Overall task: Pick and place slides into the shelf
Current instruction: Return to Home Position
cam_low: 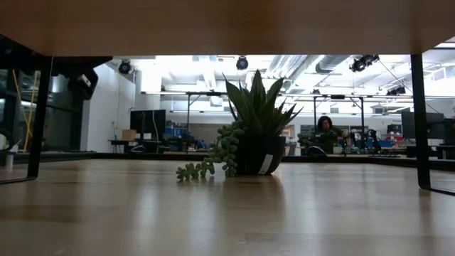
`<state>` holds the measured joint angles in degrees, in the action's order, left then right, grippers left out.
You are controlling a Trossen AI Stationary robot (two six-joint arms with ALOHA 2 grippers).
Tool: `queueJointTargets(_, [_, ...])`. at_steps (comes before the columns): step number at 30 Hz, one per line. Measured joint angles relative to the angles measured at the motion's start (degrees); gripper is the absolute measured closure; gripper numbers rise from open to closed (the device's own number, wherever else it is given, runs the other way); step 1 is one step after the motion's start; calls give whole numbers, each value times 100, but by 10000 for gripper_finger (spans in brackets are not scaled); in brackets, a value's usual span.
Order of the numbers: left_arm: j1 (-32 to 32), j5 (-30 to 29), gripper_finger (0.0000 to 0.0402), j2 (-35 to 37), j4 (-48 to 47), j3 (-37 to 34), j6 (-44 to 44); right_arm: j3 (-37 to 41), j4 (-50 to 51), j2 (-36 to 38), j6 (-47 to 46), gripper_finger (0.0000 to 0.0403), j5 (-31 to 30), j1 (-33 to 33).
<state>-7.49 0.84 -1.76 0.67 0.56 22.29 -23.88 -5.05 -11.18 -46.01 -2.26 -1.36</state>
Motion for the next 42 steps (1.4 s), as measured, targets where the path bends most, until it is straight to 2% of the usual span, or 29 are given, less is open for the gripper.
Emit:
queueJointTargets(6, [0,0,401,0,0,0,2,-729,438,60,1443,403,383,2])
queueJointTargets(8, [0,0,401,0,0,0,2,-751,679,174,1816,403,328,2])
queueJointTargets(13, [0,0,401,0,0,0,2,-213,676,640,2188,403,-84,0])
queueJointTargets(18, [0,0,401,0,0,0,4,182,486,1084,2364,403,-19,2])
queueJointTargets(21, [0,0,401,0,0,0,4,400,203,1097,2547,403,3,0])
queueJointTargets(35, [0,-17,401,0,0,0,6,2319,-2895,1064,2525,403,194,2])
queueJointTargets(42, [0,-17,401,2,0,0,8,2332,-2346,1057,2784,403,192,-1])
